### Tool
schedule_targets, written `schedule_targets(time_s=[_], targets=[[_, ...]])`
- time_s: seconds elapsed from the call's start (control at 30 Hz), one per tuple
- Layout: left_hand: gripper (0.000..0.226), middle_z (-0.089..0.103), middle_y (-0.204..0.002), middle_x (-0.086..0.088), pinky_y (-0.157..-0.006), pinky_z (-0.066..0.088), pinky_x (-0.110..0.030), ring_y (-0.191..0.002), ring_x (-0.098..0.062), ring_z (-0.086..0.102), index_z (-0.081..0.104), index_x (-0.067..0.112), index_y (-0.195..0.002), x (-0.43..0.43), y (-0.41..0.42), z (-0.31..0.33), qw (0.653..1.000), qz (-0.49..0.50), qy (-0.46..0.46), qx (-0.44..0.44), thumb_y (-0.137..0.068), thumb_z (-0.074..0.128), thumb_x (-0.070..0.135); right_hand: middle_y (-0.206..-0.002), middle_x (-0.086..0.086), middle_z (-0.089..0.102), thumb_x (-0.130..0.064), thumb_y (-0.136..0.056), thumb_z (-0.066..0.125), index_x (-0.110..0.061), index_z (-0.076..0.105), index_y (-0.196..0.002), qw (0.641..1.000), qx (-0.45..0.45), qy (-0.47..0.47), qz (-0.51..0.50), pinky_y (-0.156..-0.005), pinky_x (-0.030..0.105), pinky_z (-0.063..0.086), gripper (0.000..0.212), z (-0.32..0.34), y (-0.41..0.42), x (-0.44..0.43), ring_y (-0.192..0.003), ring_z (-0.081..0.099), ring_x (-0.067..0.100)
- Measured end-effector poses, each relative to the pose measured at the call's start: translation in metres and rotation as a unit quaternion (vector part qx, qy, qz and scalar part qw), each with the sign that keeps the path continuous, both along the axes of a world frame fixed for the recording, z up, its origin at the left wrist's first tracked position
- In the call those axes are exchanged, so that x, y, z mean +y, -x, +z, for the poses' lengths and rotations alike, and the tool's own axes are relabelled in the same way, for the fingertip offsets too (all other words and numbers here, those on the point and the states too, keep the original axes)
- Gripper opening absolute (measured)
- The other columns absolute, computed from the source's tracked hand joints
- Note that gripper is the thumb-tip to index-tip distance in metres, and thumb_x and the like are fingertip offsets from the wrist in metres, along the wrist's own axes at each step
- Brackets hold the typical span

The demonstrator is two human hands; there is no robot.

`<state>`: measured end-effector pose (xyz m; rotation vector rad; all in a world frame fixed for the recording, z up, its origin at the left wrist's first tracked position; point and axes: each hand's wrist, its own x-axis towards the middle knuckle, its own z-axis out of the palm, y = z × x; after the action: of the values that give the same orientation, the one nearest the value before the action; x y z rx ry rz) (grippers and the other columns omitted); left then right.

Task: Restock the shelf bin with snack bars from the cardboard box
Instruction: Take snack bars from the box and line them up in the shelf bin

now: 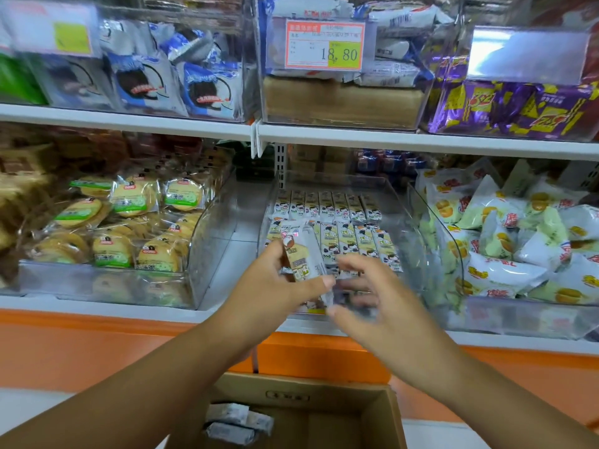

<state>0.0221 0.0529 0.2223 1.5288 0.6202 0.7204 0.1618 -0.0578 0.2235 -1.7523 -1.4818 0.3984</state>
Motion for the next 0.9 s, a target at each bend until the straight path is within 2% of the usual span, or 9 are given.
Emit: schedule_targets(time_s=[0.13, 0.23, 0.33, 0.43, 0.53, 0.6, 0.7, 0.8, 0.9], targets=[[0.037, 0.076, -0.098, 0.007, -0.078, 0.06, -0.031, -0.091, -0.014, 0.073, 0.06, 0.029, -0.107, -0.002, -0.002, -0.001, 1.0, 0.019, -0.003, 0.011, -0.078, 0.08, 0.019, -0.109, -0.016, 0.056, -0.029, -0.08, 0.076, -0.05, 0.048, -0.11, 0.996, 0.091, -0.016, 0.016, -0.081, 0.023, 0.054, 0.046, -0.011, 0.01, 0.007, -0.094, 0.063, 0.004], [0.032, 0.076, -0.099, 0.001, -0.079, 0.062, -0.036, -0.093, -0.019, 0.073, 0.061, 0.024, -0.107, -0.003, -0.002, 0.001, 0.999, 0.028, 0.016, 0.015, -0.081, 0.078, 0.021, -0.096, -0.005, 0.062, -0.02, -0.083, 0.074, -0.04, 0.055, -0.101, 0.988, 0.152, -0.039, 0.009, -0.072, 0.022, 0.054, 0.033, -0.012, 0.008, 0.013, -0.082, 0.066, 0.007], [0.025, 0.076, -0.095, -0.005, -0.078, 0.062, -0.035, -0.091, -0.019, 0.074, 0.065, 0.016, -0.107, 0.001, 0.0, 0.006, 0.998, 0.039, 0.038, 0.012, -0.089, 0.067, 0.033, -0.091, -0.01, 0.065, -0.014, -0.085, 0.07, -0.032, 0.059, -0.099, 0.979, 0.199, -0.04, 0.029, -0.079, 0.026, 0.053, 0.025, -0.009, 0.006, 0.017, -0.086, 0.064, 0.009], [0.032, 0.076, -0.092, -0.009, -0.084, 0.06, -0.039, -0.09, -0.021, 0.074, 0.069, 0.013, -0.106, 0.011, 0.003, 0.008, 0.993, 0.052, 0.102, -0.009, -0.094, 0.058, 0.041, -0.09, -0.016, 0.068, -0.005, -0.086, 0.066, -0.026, 0.063, -0.101, 0.969, 0.244, -0.037, 0.034, -0.079, 0.027, 0.054, 0.026, -0.004, 0.0, 0.02, -0.088, 0.065, 0.01], [0.021, 0.073, -0.088, -0.004, -0.084, 0.06, -0.04, -0.086, -0.018, 0.073, 0.068, 0.018, -0.107, 0.019, 0.007, 0.008, 0.986, 0.075, 0.141, -0.047, -0.093, 0.061, 0.032, -0.098, -0.008, 0.07, -0.003, -0.088, 0.063, -0.023, 0.065, -0.103, 0.961, 0.273, -0.022, 0.022, -0.082, 0.036, 0.058, 0.026, 0.0, -0.006, 0.019, -0.087, 0.069, 0.02], [0.019, 0.072, -0.089, 0.0, -0.077, 0.06, -0.037, -0.084, -0.018, 0.072, 0.066, 0.021, -0.111, 0.022, 0.01, 0.007, 0.983, 0.072, 0.156, -0.064, -0.093, 0.063, 0.024, -0.103, -0.002, 0.07, -0.003, -0.09, 0.061, -0.024, 0.067, -0.102, 0.958, 0.285, -0.011, 0.017, -0.079, 0.034, 0.058, 0.025, 0.004, -0.009, 0.017, -0.081, 0.069, 0.024], [0.02, 0.075, -0.092, -0.002, -0.076, 0.058, -0.036, -0.089, -0.022, 0.072, 0.067, 0.019, -0.112, 0.025, 0.015, 0.007, 0.986, 0.03, 0.156, -0.042, -0.092, 0.064, 0.02, -0.096, -0.001, 0.072, -0.006, -0.091, 0.059, -0.03, 0.069, -0.099, 0.961, 0.277, -0.017, -0.011, -0.069, 0.025, 0.053, 0.028, 0.007, -0.012, 0.018, -0.072, 0.068, 0.017], [0.013, 0.072, -0.095, -0.009, -0.082, 0.059, -0.038, -0.087, -0.022, 0.07, 0.064, 0.011, -0.1, 0.027, 0.02, 0.009, 0.993, -0.006, 0.121, 0.014, -0.087, 0.069, 0.011, -0.093, 0.0, 0.072, -0.006, -0.092, 0.057, -0.029, 0.066, -0.103, 0.948, 0.307, -0.068, -0.056, -0.083, 0.044, 0.053, 0.027, 0.005, -0.017, 0.026, -0.077, 0.07, 0.016], [0.019, 0.074, -0.091, -0.01, -0.082, 0.059, -0.036, -0.083, -0.023, 0.073, 0.058, 0.008, -0.101, 0.022, 0.019, 0.011, 0.994, -0.02, 0.105, 0.037, -0.087, 0.069, 0.005, -0.109, 0.007, 0.068, -0.002, -0.09, 0.06, -0.02, 0.056, -0.112, 0.904, 0.402, -0.131, -0.059, -0.091, 0.04, 0.053, 0.028, 0.007, -0.016, 0.033, -0.088, 0.072, 0.018]])
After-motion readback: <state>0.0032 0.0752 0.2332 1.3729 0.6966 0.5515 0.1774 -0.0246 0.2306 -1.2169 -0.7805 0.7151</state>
